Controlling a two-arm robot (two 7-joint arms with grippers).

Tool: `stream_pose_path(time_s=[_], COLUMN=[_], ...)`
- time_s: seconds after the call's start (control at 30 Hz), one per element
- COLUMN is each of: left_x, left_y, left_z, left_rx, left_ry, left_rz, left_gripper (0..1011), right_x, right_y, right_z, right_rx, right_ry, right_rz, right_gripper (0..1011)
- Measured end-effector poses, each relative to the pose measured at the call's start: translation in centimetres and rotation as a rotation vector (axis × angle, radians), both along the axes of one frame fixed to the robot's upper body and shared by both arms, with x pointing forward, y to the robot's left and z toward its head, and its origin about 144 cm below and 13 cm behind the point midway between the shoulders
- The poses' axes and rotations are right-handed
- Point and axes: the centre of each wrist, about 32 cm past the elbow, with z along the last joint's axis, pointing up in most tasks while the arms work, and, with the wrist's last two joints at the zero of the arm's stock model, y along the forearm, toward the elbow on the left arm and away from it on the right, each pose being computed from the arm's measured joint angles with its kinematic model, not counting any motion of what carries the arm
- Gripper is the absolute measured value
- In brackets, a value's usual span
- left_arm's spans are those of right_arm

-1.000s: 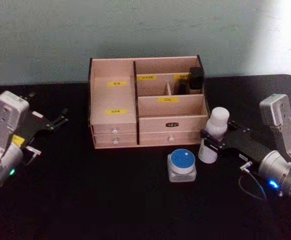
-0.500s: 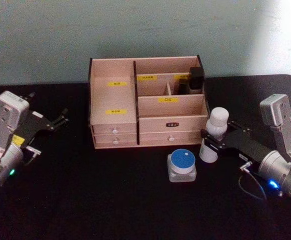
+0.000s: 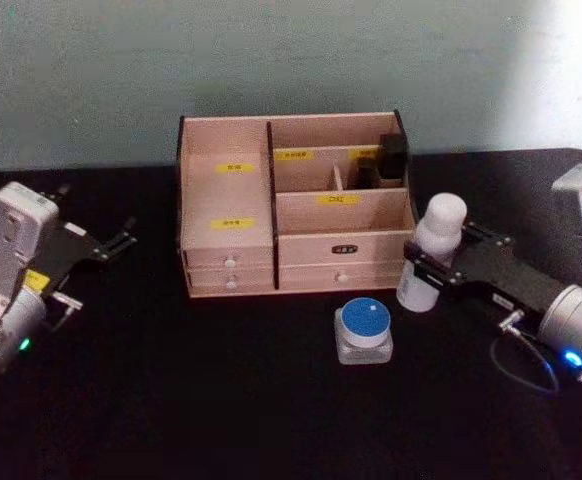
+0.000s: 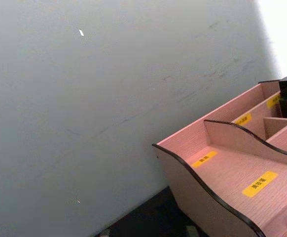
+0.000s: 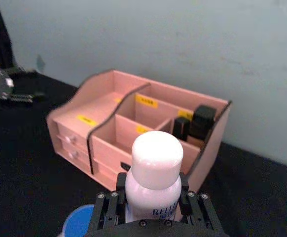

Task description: Pick up the facial cleanser and watermelon frost from the table and place them into the tiered storage box.

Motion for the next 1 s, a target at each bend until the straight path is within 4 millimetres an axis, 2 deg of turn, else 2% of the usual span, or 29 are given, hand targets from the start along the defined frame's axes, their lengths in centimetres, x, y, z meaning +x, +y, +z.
stream_pose_path(time_s=[0.23,0.43,0.6,1.0], left_x=[0.0,0.0,0.0,0.0], left_y=[0.0,0.0,0.0,0.0], left_z=[0.0,0.0,0.0,0.0], left_rx=[0.0,0.0,0.0,0.0], left_ry=[0.0,0.0,0.0,0.0], left_rz=[0.0,0.0,0.0,0.0], left_gripper=[1001,1001,1001,1001], right_x=[0.4,1.7,3.4,8.2], right_y=[0.0,0.6,1.6,3.9], right_z=[1.9,3.5,4.4,5.1], right_rx=[0.006,0.011,0.003,0.0], right_ry=[-0.032,-0.057,-0.073,-0.069], right_rz=[0.02,0.028,0.03,0.035], right_gripper=[593,593,593,593])
